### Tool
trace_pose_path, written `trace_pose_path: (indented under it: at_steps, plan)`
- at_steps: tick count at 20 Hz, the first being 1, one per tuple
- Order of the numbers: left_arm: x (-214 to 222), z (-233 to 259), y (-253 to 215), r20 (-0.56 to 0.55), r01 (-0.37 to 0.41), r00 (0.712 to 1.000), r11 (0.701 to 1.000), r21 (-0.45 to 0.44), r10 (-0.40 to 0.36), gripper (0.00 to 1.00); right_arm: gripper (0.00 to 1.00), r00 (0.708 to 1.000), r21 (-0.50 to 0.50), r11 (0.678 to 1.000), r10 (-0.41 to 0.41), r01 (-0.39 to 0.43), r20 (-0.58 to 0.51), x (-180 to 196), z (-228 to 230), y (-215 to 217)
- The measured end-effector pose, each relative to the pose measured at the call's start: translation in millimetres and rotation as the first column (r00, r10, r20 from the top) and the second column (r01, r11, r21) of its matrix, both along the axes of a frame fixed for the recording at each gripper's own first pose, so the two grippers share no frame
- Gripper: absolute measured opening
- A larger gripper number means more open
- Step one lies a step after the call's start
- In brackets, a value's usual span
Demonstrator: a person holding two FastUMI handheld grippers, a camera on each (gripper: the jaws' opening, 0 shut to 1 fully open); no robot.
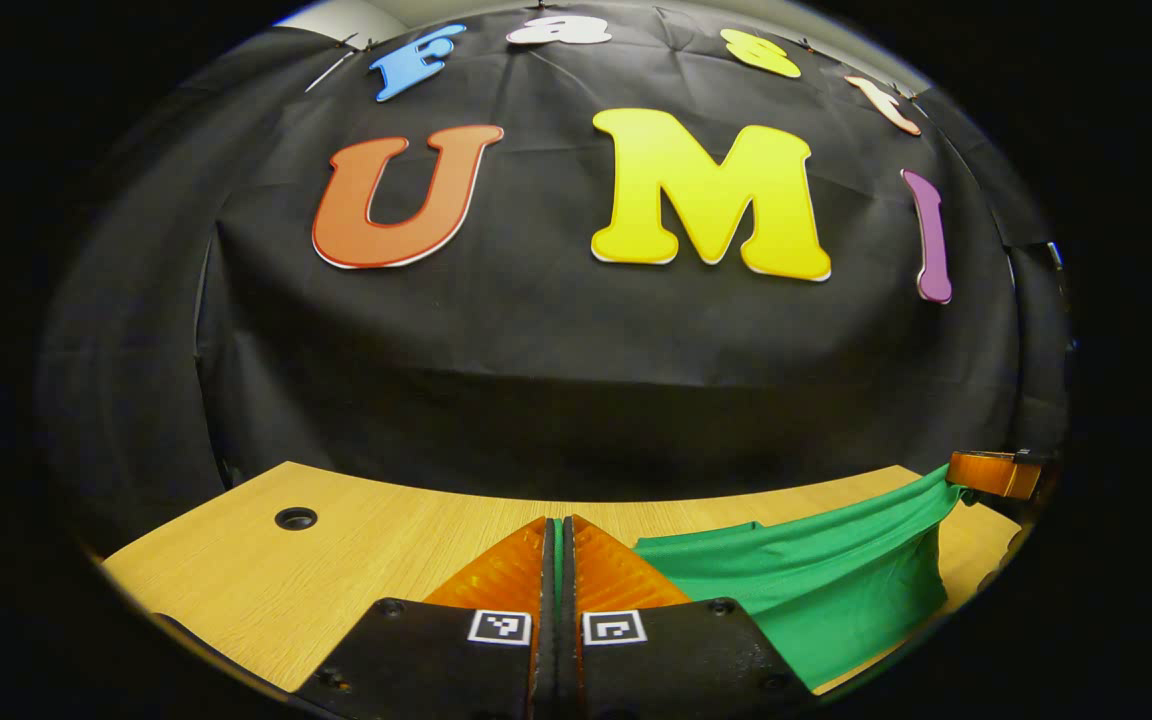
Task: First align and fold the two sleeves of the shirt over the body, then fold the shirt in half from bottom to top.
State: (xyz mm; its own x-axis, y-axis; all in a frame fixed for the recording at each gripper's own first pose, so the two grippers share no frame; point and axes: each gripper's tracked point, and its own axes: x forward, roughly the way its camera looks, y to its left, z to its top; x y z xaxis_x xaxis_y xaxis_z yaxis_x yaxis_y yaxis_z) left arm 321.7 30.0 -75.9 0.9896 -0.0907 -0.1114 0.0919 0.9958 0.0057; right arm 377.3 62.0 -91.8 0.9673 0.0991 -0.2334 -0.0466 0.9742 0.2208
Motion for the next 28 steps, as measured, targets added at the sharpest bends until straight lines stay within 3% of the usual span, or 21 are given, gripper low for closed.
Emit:
trace_pose_path:
  at_steps: [6, 9, 15, 17, 18, 20, 21, 24, 25, 26, 28]
  plan:
    - [73, -40, -12, -0.034, 0.036, 0.999, 0.998, 0.049, -0.035, 0.07, 0.0, 0.997, -0.034, 0.999, -0.013, 0.01, -0.074, 88, -54, -1]
    - [101, -46, -19, -0.038, 0.046, 0.998, 0.996, 0.07, -0.043, 0.06, 0.0, 0.994, 0.025, 1.0, -0.007, 0.01, -0.111, 117, -64, 0]
    - [113, -65, -12, -0.067, 0.026, 0.998, 0.997, 0.072, -0.022, 0.07, 0.0, 0.995, -0.041, 0.999, 0.014, -0.018, -0.095, 132, -72, 10]
    - [111, -64, -9, -0.062, 0.006, 0.998, 0.998, 0.06, -0.002, 0.17, 0.04, 0.996, -0.062, 0.998, -0.003, -0.003, -0.085, 134, -70, 7]
    - [110, -64, -7, -0.066, 0.003, 0.998, 0.999, 0.054, 0.001, 0.45, 0.08, 0.997, -0.059, 0.998, -0.009, 0.004, -0.08, 131, -66, 4]
    - [110, -62, -2, -0.058, -0.028, 0.998, 0.998, 0.059, 0.031, 1.0, 0.65, 0.997, -0.041, 0.999, -0.023, 0.021, -0.07, 129, -64, 1]
    - [106, -61, 2, -0.049, -0.046, 0.998, 0.997, 0.067, 0.049, 1.0, 0.94, 0.997, -0.052, 0.998, -0.039, 0.036, -0.063, 129, -62, -5]
    - [94, -50, 7, 0.0, -0.047, 0.999, 0.997, 0.06, 0.047, 1.0, 0.92, 0.999, -0.063, 0.997, -0.05, 0.05, -0.004, 112, -49, -7]
    - [87, -47, 8, 0.011, -0.046, 0.999, 0.998, 0.042, 0.046, 1.0, 0.96, 0.999, -0.059, 0.997, -0.048, 0.05, 0.025, 103, -42, -7]
    - [79, -42, 12, 0.027, -0.06, 0.998, 0.998, 0.021, 0.06, 1.0, 0.92, 0.997, -0.048, 0.998, -0.043, 0.045, 0.057, 92, -34, -5]
    - [56, -36, 16, 0.06, -0.075, 0.995, 0.997, -0.012, 0.075, 1.0, 0.95, 0.993, -0.015, 0.999, -0.032, 0.034, 0.114, 65, -21, 0]
